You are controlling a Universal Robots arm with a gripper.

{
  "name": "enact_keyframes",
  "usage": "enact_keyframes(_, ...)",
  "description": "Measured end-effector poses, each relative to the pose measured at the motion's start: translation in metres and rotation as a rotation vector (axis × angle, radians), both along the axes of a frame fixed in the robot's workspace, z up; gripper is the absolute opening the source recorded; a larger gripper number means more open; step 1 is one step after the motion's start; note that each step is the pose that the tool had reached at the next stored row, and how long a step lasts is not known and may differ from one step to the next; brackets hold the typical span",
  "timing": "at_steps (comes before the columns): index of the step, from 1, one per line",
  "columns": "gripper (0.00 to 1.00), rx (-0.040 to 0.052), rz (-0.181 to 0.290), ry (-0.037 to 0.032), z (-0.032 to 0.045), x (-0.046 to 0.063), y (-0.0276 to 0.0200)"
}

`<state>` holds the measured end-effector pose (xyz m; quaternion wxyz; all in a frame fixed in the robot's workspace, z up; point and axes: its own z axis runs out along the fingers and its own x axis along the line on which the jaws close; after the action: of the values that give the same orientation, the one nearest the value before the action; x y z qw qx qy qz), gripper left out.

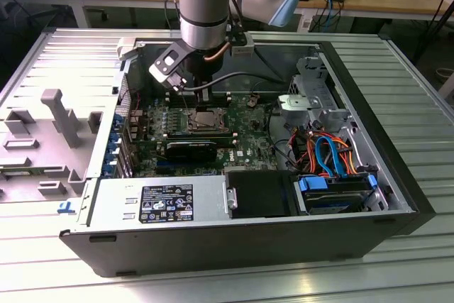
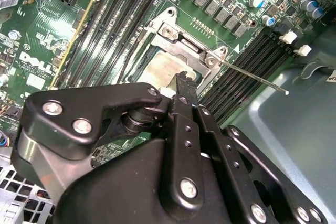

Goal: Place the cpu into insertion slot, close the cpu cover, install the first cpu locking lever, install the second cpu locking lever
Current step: 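Install the first cpu locking lever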

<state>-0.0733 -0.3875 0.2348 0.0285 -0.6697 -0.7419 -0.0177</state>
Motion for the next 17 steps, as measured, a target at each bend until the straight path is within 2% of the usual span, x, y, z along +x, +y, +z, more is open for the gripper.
enact_keyframes(8, 0.11, 0.0001, 0.083, -0.0001, -0.0001, 0.0, 0.0)
enact_keyframes(17, 0.11, 0.0002, 0.142, -0.0001, -0.0001, 0.0, 0.0)
